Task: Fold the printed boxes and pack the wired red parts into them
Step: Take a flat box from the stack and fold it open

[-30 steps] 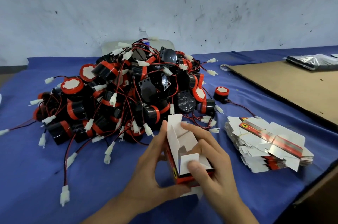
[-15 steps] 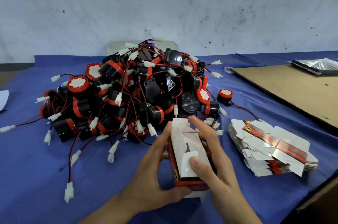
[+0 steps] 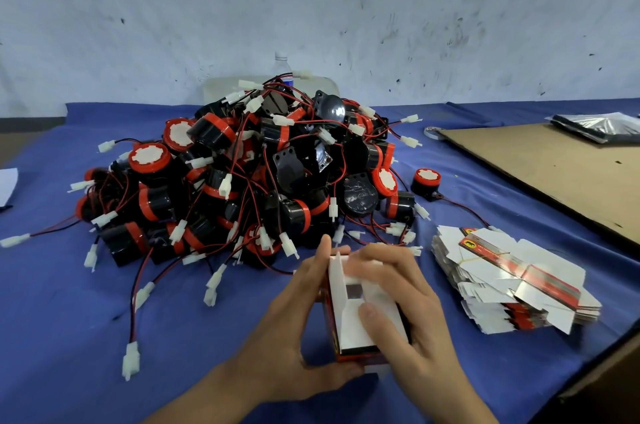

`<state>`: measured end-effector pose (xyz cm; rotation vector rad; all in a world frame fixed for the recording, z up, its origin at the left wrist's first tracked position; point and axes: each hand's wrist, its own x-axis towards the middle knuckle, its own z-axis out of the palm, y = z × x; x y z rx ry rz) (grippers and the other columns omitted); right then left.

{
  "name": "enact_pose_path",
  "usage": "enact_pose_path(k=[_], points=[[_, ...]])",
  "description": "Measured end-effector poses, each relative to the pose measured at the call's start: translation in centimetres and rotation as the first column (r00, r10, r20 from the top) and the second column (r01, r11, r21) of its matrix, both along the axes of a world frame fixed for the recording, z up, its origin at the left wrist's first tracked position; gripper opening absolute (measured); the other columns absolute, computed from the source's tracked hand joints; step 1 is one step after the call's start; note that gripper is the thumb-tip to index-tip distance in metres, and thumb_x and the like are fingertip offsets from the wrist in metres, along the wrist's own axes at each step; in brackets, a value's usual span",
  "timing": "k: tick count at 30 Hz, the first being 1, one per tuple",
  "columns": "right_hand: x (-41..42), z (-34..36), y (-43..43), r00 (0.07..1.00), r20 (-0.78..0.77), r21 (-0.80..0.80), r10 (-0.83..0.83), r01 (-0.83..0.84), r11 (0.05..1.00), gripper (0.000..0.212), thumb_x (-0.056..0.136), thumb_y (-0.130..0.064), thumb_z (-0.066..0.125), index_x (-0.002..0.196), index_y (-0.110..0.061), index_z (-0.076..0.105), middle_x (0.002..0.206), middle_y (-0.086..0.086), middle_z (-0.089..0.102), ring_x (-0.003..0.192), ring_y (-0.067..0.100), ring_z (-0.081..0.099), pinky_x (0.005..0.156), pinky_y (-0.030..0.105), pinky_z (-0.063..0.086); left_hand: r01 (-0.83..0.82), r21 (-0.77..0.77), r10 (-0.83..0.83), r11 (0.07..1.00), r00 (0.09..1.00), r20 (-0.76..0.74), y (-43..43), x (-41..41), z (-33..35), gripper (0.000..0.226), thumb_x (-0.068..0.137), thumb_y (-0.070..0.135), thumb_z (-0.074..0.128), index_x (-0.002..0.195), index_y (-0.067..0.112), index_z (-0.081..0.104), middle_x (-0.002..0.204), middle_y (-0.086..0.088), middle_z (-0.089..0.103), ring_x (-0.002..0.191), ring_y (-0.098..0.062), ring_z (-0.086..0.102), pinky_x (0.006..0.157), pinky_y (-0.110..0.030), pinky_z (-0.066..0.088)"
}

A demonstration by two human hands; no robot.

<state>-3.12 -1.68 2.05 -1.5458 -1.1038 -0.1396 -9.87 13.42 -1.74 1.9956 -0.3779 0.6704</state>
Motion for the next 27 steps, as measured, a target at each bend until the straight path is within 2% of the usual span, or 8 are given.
enact_pose_path(k=[3, 6, 8, 10, 12, 14, 22, 27], points=[[0.2, -0.2, 0.3, 0.999, -0.005, 0.013, -0.047, 0.047, 0.999, 0.025, 0.086, -0.024, 0.049, 0.096, -0.026, 0.071, 0.114, -0.005, 0.058, 0.111, 0.022, 0.056, 0.085, 0.019, 0.043, 0.013, 0.056, -0.017, 0.998, 0.997, 0.078, 0.2, 0.2, -0.2, 0.099, 0.084, 0.047, 0.070, 0.153, 0.036, -0.001, 0.159, 0.002, 0.020, 0.139, -0.020, 0.039, 0.103, -0.033, 0.045], [0.3, -0.5, 0.4, 0.998, 0.000, 0.034, -0.063, 0.063, 0.997, 0.026, 0.088, -0.023, 0.047, 0.094, -0.022, 0.072, 0.112, -0.008, 0.059, 0.106, 0.021, 0.058, 0.082, 0.018, 0.044, -0.008, 0.169, -0.027, 0.986, 0.979, 0.202, 0.2, 0.6, -0.4, 0.077, 0.089, 0.038, 0.068, 0.151, 0.038, 0.021, 0.161, -0.015, 0.006, 0.139, -0.025, 0.038, 0.102, -0.030, 0.044], [0.1, -0.9, 0.5, 0.997, -0.025, 0.072, -0.071, 0.072, 0.995, 0.023, 0.090, -0.027, 0.046, 0.102, -0.026, 0.066, 0.112, -0.012, 0.058, 0.104, 0.018, 0.059, 0.080, 0.018, 0.045, -0.041, 0.181, -0.005, 0.983, 0.970, 0.244, 0.2, 0.8, -0.4, 0.068, 0.088, 0.035, 0.069, 0.146, 0.038, 0.034, 0.161, -0.012, 0.008, 0.132, -0.024, 0.047, 0.096, -0.029, 0.048], [-0.1, -1.2, 0.9, 0.993, -0.110, 0.155, -0.049, 0.066, 0.986, 0.022, 0.093, -0.045, 0.046, 0.111, -0.032, 0.053, 0.117, -0.010, 0.057, 0.109, 0.022, 0.058, 0.085, 0.028, 0.047, -0.069, 0.182, 0.016, 0.981, 0.960, 0.278, 0.5, 1.0, -0.4, 0.060, 0.088, 0.038, 0.068, 0.141, 0.035, 0.041, 0.159, -0.007, 0.019, 0.134, -0.025, 0.045, 0.097, -0.028, 0.047], [-0.4, -1.5, 1.1, 0.988, -0.152, 0.227, -0.018, 0.053, 0.972, 0.043, 0.088, -0.066, 0.045, 0.117, -0.034, 0.045, 0.127, 0.000, 0.051, 0.116, 0.030, 0.053, 0.090, 0.045, 0.047, -0.088, 0.195, 0.025, 0.977, 0.952, 0.304, 0.8, 1.2, -0.5, 0.052, 0.087, 0.041, 0.067, 0.134, 0.034, 0.046, 0.155, -0.001, 0.027, 0.134, -0.023, 0.044, 0.098, -0.025, 0.046], [-0.4, -1.6, 1.2, 0.989, -0.150, 0.233, -0.006, 0.041, 0.972, 0.058, 0.083, -0.074, 0.045, 0.125, -0.035, 0.042, 0.134, 0.008, 0.045, 0.120, 0.035, 0.050, 0.091, 0.054, 0.046, -0.098, 0.187, 0.037, 0.977, 0.952, 0.305, 0.9, 1.4, -0.6, 0.053, 0.081, 0.037, 0.072, 0.128, 0.032, 0.047, 0.151, 0.003, 0.031, 0.129, -0.019, 0.048, 0.094, -0.024, 0.048], [-0.8, -1.9, 1.3, 0.996, -0.079, 0.264, -0.041, 0.060, 0.963, 0.063, 0.083, -0.073, 0.047, 0.130, -0.031, 0.042, 0.136, 0.003, 0.045, 0.126, 0.039, 0.044, 0.095, 0.059, 0.042, -0.106, 0.190, 0.046, 0.976, 0.954, 0.297, 0.7, 1.2, -0.5, 0.039, 0.088, 0.058, 0.056, 0.111, 0.030, 0.044, 0.145, 0.004, 0.032, 0.116, -0.009, 0.053, 0.088, -0.016, 0.043], [-0.5, -1.9, 1.1, 0.996, -0.087, 0.232, -0.015, 0.035, 0.972, 0.068, 0.081, -0.076, 0.046, 0.132, -0.031, 0.041, 0.137, 0.002, 0.046, 0.127, 0.035, 0.045, 0.097, 0.058, 0.042, -0.077, 0.170, 0.019, 0.982, 0.947, 0.320, 0.7, 1.2, -0.9, 0.055, 0.084, 0.044, 0.068, 0.130, 0.031, 0.041, 0.154, 0.000, 0.025, 0.131, -0.026, 0.045, 0.095, -0.031, 0.049]])
